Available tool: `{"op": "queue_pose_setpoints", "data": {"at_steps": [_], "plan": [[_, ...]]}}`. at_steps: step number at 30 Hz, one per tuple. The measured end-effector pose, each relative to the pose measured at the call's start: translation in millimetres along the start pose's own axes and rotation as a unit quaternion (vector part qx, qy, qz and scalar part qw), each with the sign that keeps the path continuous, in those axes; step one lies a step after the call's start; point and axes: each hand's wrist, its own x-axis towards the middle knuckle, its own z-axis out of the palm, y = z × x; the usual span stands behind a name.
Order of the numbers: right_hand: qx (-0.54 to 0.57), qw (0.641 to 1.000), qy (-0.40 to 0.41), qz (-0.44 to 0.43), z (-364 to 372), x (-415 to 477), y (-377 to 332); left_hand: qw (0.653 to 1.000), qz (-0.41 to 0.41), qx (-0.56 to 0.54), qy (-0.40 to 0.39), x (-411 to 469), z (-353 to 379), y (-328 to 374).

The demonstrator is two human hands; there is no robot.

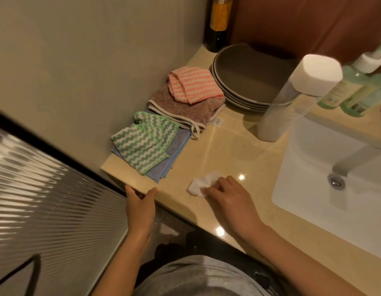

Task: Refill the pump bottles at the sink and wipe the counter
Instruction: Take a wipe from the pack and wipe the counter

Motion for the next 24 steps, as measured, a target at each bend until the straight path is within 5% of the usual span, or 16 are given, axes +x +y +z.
{"op": "queue_pose_setpoints", "data": {"at_steps": [9, 13, 17, 24], "plan": [[-0.050, 0.969, 0.100, 0.221, -34, -1, 94, 1.000, -0.010, -0.020, 0.011, -7, 7, 8], [-0.040, 0.947, 0.133, 0.288, -22, 15, 88, 0.996, 0.023, -0.024, 0.079, -11, 8, 19], [-0.012, 0.961, 0.140, 0.237, -9, 20, 47, 0.981, 0.149, 0.064, 0.108, -2, 7, 26], [0.011, 0.993, 0.036, 0.116, -6, -24, 1, 0.929, 0.286, 0.231, -0.041, -5, 33, 35]]}}
